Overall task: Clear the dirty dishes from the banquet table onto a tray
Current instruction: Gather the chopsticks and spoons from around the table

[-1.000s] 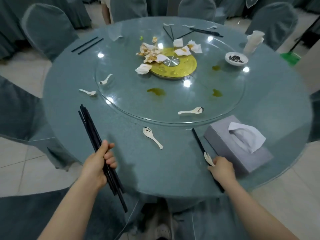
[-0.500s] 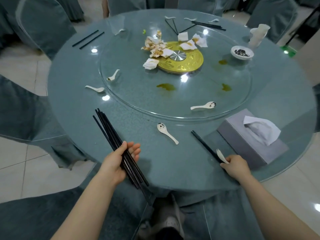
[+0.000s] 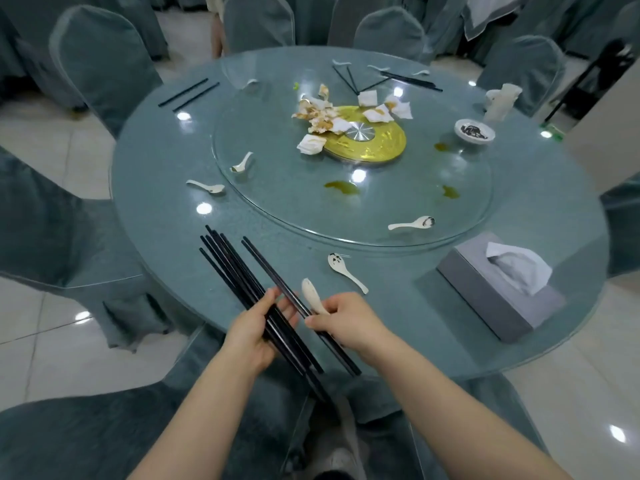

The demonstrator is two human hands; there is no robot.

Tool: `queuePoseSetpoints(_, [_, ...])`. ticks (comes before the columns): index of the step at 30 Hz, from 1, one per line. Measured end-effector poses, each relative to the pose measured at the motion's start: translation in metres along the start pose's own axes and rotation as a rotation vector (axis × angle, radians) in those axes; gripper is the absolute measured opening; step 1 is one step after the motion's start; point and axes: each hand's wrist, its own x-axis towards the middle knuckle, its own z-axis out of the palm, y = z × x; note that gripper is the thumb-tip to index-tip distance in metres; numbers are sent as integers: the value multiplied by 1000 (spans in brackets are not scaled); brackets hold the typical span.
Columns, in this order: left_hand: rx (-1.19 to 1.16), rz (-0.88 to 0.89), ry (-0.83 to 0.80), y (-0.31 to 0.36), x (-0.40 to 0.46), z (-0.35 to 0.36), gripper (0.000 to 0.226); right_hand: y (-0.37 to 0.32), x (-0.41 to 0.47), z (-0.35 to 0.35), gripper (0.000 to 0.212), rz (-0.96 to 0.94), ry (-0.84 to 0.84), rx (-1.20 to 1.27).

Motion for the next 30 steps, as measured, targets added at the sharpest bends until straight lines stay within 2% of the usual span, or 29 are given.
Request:
queuePoseSetpoints(6, [-50, 53, 31, 3, -10, -7, 22, -14, 1, 29, 14, 19, -32, -26])
queuePoseSetpoints(10, [-91, 44, 34, 5, -10, -16, 18, -14, 1, 34, 14, -31, -36, -30])
queuePoseSetpoints(13, [-63, 54, 49, 8, -6, -21, 16, -8, 6, 27, 27, -47, 13, -45])
queuePoseSetpoints(15, [-45, 70, 77, 10, -2, -25, 17, -1, 17, 16, 31, -35, 69, -118])
queuePoseSetpoints(22, [-118, 102, 208, 25, 27, -36, 17, 32, 107, -37, 19, 75, 190, -512])
queuePoseSetpoints(26, [-157, 117, 296, 29, 39, -31, 17, 44, 159, -41, 23, 33, 244, -675])
queuePoseSetpoints(30, [-147, 121, 346, 32, 46, -19, 17, 63, 172, -31, 26, -28, 208, -796])
